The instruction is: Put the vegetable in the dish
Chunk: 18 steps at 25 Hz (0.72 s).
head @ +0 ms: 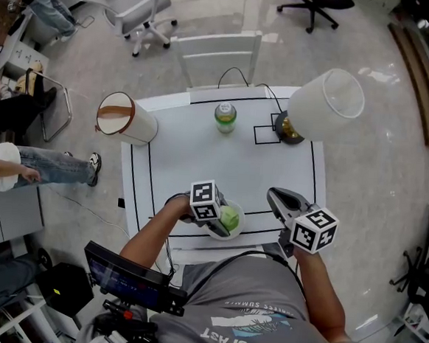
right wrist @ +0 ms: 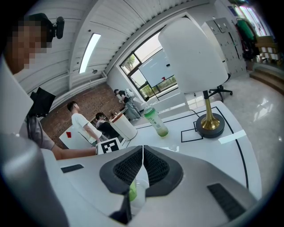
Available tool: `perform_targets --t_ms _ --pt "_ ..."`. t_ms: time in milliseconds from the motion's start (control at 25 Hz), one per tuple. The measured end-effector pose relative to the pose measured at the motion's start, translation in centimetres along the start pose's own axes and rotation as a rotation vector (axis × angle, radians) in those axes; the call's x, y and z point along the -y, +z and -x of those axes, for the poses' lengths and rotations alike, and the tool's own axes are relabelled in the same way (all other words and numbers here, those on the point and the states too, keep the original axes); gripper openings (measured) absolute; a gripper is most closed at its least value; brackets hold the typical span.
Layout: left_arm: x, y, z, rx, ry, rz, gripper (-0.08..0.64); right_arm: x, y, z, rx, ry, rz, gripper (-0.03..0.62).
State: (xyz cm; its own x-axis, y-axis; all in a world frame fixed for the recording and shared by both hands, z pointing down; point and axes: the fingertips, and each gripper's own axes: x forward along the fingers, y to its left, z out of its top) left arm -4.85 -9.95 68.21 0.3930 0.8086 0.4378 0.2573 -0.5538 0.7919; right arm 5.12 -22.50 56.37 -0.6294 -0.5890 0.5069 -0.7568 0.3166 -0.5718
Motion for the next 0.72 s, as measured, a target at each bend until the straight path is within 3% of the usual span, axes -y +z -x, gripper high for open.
perform_targets --t_ms 120,240,520,720 --pt "0.0 -0.7 -0.9 -0.041 -0.007 0.003 0.254 0.0 0.0 0.0 -0.003 -0.001 -0.002 0.009" --pt "-1.1 -1.0 -1.4 -0.066 0.057 -0.011 0.153 0.0 -0.1 -0.1 -0.005 0.0 -0.004 0.009" --pt "-2.6 -0.1 -1.8 -0.024 0.154 -0.057 0.189 0.3 -0.7 -0.9 -0.023 0.006 -0.007 0.009" --pt "-3.1 -0.2 -1.5 -0.016 0.256 -0.124 0.255 0.3 -1.4 -1.2 -0.039 0.009 -0.01 0.009"
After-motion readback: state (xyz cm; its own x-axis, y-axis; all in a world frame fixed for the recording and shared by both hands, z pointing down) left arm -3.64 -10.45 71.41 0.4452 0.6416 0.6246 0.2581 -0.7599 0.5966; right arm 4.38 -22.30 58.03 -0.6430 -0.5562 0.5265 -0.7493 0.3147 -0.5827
